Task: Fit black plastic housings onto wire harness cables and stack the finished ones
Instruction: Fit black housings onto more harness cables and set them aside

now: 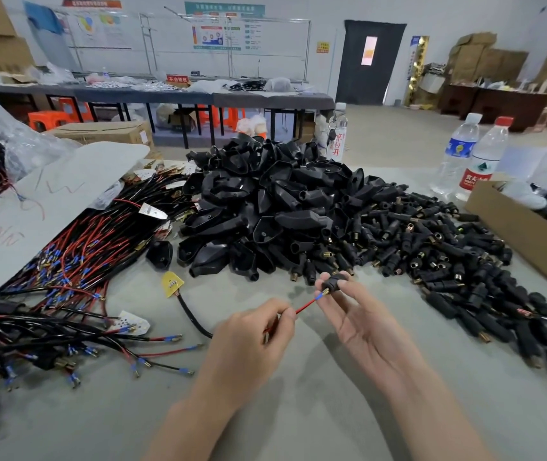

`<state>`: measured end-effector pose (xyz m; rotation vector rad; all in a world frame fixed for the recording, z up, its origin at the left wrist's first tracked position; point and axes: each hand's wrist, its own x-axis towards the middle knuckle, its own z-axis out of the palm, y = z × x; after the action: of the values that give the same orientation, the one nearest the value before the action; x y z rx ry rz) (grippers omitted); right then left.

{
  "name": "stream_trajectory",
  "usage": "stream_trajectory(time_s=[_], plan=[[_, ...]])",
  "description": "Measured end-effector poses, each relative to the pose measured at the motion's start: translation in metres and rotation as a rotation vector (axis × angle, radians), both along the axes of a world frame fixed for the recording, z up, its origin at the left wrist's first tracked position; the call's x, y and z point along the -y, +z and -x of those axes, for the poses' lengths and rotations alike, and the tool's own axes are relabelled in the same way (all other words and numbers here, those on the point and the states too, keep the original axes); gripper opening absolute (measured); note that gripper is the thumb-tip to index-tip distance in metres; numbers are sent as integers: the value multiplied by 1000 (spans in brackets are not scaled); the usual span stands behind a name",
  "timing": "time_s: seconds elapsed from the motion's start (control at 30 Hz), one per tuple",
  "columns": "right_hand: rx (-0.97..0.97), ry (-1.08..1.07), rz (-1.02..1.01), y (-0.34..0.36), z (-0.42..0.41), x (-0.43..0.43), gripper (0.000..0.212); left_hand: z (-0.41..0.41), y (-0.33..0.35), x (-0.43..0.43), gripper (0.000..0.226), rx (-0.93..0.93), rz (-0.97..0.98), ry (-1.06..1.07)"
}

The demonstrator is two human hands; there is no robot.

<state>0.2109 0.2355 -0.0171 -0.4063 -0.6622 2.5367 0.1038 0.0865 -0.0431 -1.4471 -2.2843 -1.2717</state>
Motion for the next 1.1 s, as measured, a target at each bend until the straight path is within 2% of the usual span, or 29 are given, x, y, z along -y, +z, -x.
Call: stream_trajectory(time_s=[0.17,0.57,0.73,0.87,1.0,1.1], plan=[[-1,-29,-18,2,-1,0,25,0,0,0,27,2,6,-8],[3,-64,-68,-4,2,1,48,-3,4,3,27,0,29,-49],[2,-50,-92,-6,1,-2,51,-2,3,2,26,1,24,-5],[-6,-10,-103,-6,1,-1,44,0,2,1,21,11,9,22],[-25,25,-97,-4,0,1,38,1,4,2,35,33,-28,53],[-17,36,-94,-4,0,1,37,2,4,2,37,53,-76,91]])
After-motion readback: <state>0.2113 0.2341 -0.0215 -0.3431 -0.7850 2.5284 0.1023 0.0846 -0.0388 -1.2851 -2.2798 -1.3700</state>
